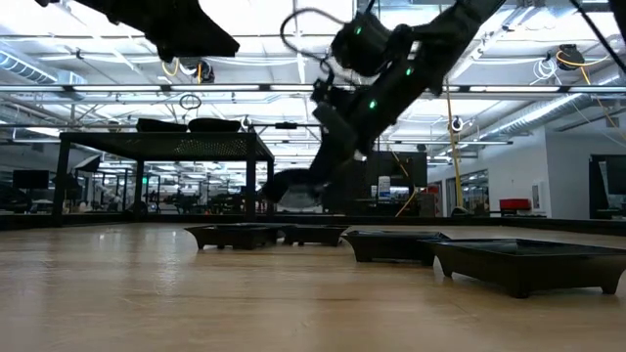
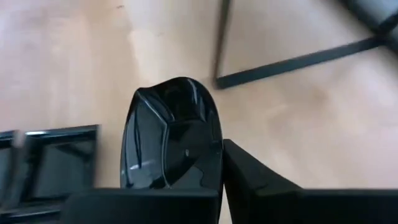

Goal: Pick & Place Mini shaped plates
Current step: Stack the leaf shaped plate on top of the leaf shaped plate on the shelf

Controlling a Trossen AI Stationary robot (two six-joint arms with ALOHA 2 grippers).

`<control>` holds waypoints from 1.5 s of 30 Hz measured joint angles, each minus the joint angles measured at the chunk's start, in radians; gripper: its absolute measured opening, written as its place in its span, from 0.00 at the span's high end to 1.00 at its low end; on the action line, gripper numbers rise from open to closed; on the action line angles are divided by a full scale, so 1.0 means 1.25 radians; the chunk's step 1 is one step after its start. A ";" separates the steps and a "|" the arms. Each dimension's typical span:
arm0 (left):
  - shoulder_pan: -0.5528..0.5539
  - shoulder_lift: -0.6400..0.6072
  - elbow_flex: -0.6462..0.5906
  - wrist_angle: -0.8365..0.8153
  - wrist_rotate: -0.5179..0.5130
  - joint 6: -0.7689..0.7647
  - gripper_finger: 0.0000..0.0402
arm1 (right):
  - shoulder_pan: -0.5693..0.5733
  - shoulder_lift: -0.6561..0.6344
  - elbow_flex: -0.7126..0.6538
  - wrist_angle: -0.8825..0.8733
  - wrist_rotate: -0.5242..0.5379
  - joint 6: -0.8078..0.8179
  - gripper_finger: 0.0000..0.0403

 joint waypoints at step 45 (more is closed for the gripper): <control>0.168 0.273 0.000 0.512 0.104 -0.026 0.39 | 0.164 -0.066 -0.306 1.190 0.398 -0.753 1.00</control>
